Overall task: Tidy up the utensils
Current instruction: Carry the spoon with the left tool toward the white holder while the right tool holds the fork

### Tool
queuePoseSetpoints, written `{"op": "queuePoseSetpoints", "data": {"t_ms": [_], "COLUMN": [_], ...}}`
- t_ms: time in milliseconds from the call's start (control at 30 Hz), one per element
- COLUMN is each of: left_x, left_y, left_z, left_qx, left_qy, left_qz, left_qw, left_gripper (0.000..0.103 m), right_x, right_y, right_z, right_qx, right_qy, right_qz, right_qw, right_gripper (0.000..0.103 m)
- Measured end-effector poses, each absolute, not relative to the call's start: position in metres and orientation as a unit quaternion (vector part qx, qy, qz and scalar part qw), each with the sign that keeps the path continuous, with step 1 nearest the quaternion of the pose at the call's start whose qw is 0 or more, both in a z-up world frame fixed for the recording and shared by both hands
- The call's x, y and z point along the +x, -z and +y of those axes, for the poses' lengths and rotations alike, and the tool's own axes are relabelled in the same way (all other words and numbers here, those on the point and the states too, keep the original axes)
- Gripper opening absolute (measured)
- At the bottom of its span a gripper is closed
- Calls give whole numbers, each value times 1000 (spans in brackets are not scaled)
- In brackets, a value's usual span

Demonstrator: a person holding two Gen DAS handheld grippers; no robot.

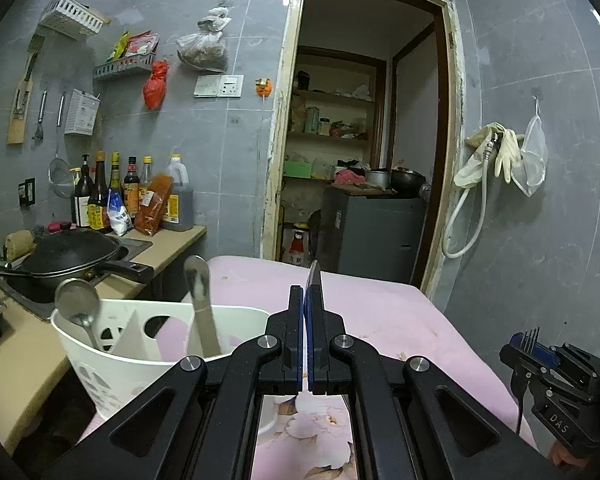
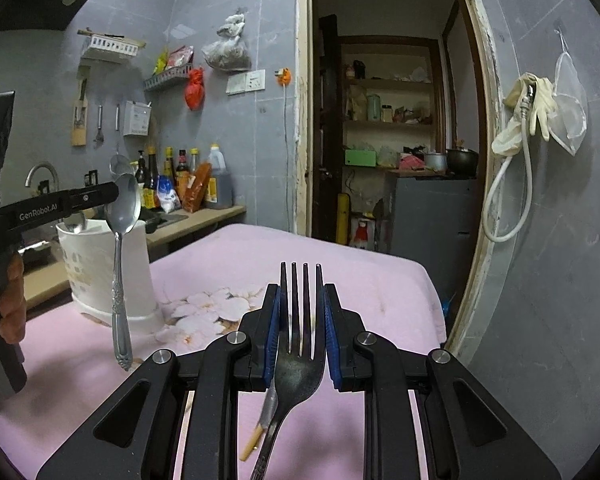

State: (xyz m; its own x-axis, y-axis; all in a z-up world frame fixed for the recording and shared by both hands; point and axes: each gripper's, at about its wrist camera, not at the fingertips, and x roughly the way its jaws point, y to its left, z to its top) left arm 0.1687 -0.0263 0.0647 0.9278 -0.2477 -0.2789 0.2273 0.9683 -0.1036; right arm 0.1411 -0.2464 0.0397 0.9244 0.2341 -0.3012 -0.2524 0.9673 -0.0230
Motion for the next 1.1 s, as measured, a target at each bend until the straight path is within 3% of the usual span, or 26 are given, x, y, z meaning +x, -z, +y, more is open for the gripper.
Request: {"op": "queuePoseSetpoints", "data": {"t_ms": [200, 300, 733, 867, 967, 1100], "left_x": [163, 160, 158, 159, 161, 166], "left_y": [-79, -86, -76, -70, -63, -58], "left_z": [-10, -1, 17, 11, 5, 0], "left_qx": [-40, -40, -51, -52, -48, -53], "left_qy": [114, 105, 96, 111, 121, 127], "left_qz": [138, 128, 143, 155, 168, 178], "left_qw": [983, 985, 984, 980, 977, 974], "left_gripper": [0, 0, 0, 0, 0, 0], "right_x": [141, 144, 169, 199, 218, 236], "right_y": [-54, -60, -33, -14, -1, 10], "right_z": [-235, -227, -222, -230, -239, -234], "right_qx": [-38, -47, -28, -4, 26, 24], "right_qy": [-134, -139, -174, -176, -181, -197], "right_qz": [133, 127, 207, 293, 339, 371], "right_qw": [981, 981, 962, 940, 923, 907], "right_gripper": [16, 3, 2, 6, 19, 21]}}
